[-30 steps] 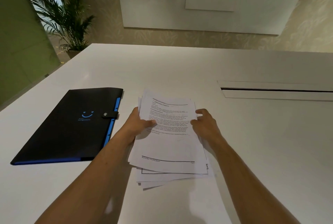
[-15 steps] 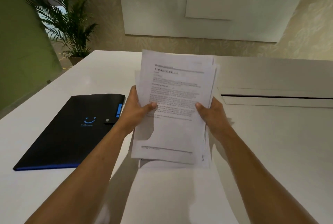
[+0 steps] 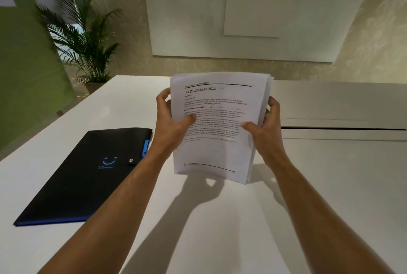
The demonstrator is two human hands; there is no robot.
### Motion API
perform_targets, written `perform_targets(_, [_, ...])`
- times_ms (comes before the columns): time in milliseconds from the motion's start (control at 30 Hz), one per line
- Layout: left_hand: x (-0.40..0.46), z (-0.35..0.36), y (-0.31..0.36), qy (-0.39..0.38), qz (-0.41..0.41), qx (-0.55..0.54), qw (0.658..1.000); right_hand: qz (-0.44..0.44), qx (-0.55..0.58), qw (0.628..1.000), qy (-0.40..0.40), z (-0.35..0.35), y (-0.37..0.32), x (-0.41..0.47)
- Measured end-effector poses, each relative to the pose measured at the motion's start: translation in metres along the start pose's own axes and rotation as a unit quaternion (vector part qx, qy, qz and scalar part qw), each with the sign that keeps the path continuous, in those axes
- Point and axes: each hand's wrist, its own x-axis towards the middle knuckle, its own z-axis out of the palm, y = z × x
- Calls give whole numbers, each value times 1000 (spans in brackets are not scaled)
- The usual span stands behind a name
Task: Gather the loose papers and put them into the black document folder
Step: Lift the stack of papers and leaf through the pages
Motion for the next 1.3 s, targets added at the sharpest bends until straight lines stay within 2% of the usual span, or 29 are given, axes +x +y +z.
perform_targets(133, [-6,6,-6,26,-8,8,1000,15,26,999,19,4,4,-2])
perform_targets(233, [-6,4,-9,53,-46,-22,997,39,31,998,27,4,7,-3])
perform_targets(367, [-7,7,-9,41,-85,-30,995,42,2,999,-4,11,11,-7])
perform_targets(533, [-5,7,-9,57,-108,-41,992,59,61,996,31,14,12,-5])
perform_targets(733, [-10,8,-12,60,-154,-34,986,74,40,996,32,19,20,-11])
perform_targets(1033, [-12,12,-10,82,-123,-24,989,20,-4,999,40,18,12,-10])
perform_targets(1133, [-17,8,-19,75,-129,-33,988,41,-14,999,28,16,21,-15])
perform_targets(1300, [-27,14,-28,83,-124,-41,988,76,48,995,38,19,29,-21])
